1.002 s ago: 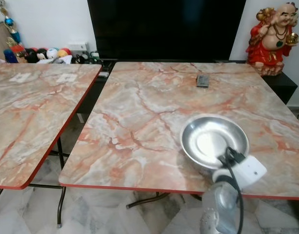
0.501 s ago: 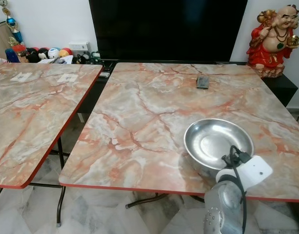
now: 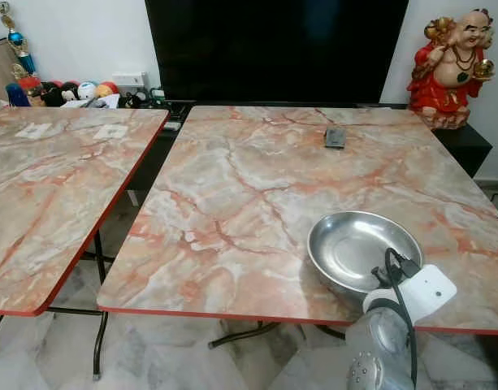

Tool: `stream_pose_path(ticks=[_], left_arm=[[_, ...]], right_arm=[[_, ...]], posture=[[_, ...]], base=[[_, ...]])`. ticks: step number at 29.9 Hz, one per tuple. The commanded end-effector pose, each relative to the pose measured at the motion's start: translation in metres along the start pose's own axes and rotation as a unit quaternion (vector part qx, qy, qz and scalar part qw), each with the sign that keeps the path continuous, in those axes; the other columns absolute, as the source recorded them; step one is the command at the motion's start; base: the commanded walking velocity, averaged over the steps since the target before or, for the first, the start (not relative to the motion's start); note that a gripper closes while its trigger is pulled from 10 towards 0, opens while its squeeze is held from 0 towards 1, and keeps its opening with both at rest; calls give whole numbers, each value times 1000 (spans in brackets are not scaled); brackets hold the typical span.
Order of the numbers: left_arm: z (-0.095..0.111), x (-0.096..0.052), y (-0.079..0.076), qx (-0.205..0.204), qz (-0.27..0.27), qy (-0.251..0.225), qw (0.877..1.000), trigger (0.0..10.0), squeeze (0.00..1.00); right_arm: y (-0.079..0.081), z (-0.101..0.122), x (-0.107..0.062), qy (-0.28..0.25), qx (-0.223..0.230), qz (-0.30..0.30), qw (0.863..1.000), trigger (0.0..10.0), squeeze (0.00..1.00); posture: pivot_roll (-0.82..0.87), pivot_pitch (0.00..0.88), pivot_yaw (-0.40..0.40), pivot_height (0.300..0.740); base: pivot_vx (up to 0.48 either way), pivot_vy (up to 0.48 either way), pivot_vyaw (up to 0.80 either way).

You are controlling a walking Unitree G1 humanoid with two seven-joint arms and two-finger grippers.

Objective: Setting the table

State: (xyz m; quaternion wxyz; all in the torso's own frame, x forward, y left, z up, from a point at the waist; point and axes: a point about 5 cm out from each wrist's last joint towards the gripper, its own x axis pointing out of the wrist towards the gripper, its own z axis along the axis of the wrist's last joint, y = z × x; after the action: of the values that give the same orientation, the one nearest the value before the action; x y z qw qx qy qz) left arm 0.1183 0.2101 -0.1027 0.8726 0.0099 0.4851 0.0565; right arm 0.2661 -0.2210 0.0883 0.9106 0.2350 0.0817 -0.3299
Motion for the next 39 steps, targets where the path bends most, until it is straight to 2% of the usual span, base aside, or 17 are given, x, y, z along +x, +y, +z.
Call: stream_pose_path(ticks=[1, 3, 4, 7, 12, 14, 16, 17, 22, 25, 27, 29, 31, 32, 37, 39], left_arm=[[-11, -2, -2, 5, -6, 22, 1000, 10000, 0], [-11, -2, -2, 6, -6, 22, 1000, 10000, 0], [-11, -2, -3, 6, -6, 21, 1000, 10000, 0], [-10, -2, -2, 7, -6, 21, 1000, 10000, 0], [-10, -2, -2, 11, -7, 22, 1000, 10000, 0], [-10, -2, -2, 12, -8, 21, 1000, 10000, 0], [-10, -2, -3, 15, -10, 21, 1000, 10000, 0], [-9, -2, -3, 18, -11, 21, 1000, 10000, 0], [-9, -2, -3, 18, -10, 20, 1000, 10000, 0], [-9, -2, -3, 20, -11, 21, 1000, 10000, 0], [-9, -2, -3, 19, -11, 21, 1000, 10000, 0], [-9, -2, -3, 19, -12, 21, 1000, 10000, 0], [-9, -2, -2, 20, -13, 21, 999, 10000, 0], [-9, -2, -2, 22, -13, 22, 999, 10000, 0], [-9, -2, -2, 24, -13, 22, 999, 10000, 0], [-9, -2, -2, 25, -13, 22, 999, 10000, 0]], right_arm=[[-3, -8, -2, 20, -12, 17, 1000, 10000, 0], [-7, -2, 1, 11, -29, 49, 998, 10000, 0], [-9, 4, 1, -5, -59, 76, 995, 10000, 0], [-12, 14, 2, -32, -97, 114, 988, 10000, 0], [-14, 27, 7, -51, -83, 156, 983, 10000, 0], [-10, 25, 8, -27, -61, 198, 978, 10000, 0], [-9, 22, 9, -13, -68, 226, 972, 10000, 0], [-11, 22, 11, -6, -92, 249, 964, 10000, 0], [-21, 33, 21, -5, -131, 277, 952, 10000, 0], [-28, 37, 25, -4, -140, 281, 949, 10000, 0], [-37, 40, 29, -5, -146, 268, 952, 10000, 0], [-44, 39, 32, -1, -134, 251, 959, 10000, 0], [-47, 31, 32, 23, -101, 245, 964, 10000, 0], [-47, 24, 30, 40, -68, 238, 968, 10000, 0], [-50, 17, 27, 55, -25, 231, 971, 10000, 0], [-50, 16, 27, 59, -20, 232, 971, 10000, 0]], posture=[[-2, 0, -5, 740], [-4, 0, -5, 740], [-5, 0, -7, 740], [-10, 1, -5, 740], [-20, 2, -2, 740], [-20, 2, -2, 740], [-17, 3, -1, 740], [-17, 3, -1, 740], [-26, 5, 1, 740], [-26, 4, 0, 740], [-25, 5, -2, 740], [-26, 6, 0, 740], [-26, 5, 1, 740], [-25, 5, 2, 740], [-26, 5, 5, 740], [-26, 5, 5, 740]], base=[[0, 0, 0], [0, 0, 0], [0, 0, 0], [0, 0, 0], [0, 0, 0], [0, 0, 0], [0, 0, 0], [0, 0, 0], [0, 0, 0], [0, 0, 0], [0, 0, 0], [0, 0, 0], [0, 0, 0], [0, 0, 0], [0, 0, 0], [0, 0, 0]])
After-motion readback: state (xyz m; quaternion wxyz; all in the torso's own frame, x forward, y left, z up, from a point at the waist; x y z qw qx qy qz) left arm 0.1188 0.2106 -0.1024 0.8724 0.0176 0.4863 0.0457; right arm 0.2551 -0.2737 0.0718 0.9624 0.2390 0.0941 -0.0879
